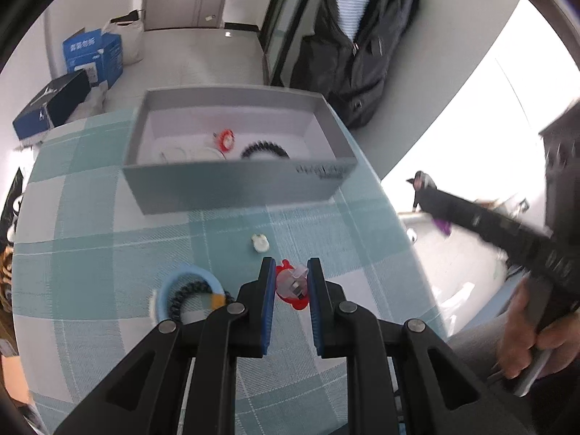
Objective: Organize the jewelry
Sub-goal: 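Carry the red charm and pink bangle into the grey box and release both, then move both tools back over the table toward the blue bangle, then grasp the blue bangle with the left tool and lift it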
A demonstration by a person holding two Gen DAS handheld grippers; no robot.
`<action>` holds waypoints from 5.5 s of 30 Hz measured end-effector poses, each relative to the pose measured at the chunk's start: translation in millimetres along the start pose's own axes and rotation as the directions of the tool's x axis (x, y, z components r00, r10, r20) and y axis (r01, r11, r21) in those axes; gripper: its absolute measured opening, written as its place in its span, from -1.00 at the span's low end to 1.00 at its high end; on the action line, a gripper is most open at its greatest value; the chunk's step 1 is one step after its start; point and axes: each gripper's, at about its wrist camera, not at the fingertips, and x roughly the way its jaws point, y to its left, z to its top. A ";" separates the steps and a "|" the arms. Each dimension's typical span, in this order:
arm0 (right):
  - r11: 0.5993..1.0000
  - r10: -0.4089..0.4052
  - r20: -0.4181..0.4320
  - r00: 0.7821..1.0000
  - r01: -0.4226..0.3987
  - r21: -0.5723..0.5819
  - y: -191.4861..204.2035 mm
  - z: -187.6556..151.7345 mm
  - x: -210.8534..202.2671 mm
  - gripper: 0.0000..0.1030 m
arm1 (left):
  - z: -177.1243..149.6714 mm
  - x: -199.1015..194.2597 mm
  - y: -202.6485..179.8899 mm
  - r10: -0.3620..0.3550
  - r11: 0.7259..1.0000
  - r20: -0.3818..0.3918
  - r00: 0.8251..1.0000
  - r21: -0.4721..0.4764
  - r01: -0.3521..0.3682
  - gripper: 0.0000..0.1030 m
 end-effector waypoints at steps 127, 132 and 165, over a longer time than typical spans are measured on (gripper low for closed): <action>0.985 -0.075 -0.026 0.997 0.070 -0.161 61.0 -15.5 13.7 0.92 | -20.8 13.9 47.7 0.244 0.970 -0.111 0.963 0.019 -0.244 0.51; 0.986 -0.080 -0.027 0.996 0.075 -0.146 54.5 -15.9 11.6 0.92 | -19.1 20.9 48.8 0.226 0.974 -0.147 0.963 0.004 -0.228 0.51; 0.986 -0.105 -0.052 0.993 0.097 -0.135 47.4 -16.6 20.0 0.92 | -13.9 33.0 40.1 0.195 0.981 -0.194 0.961 0.019 -0.196 0.08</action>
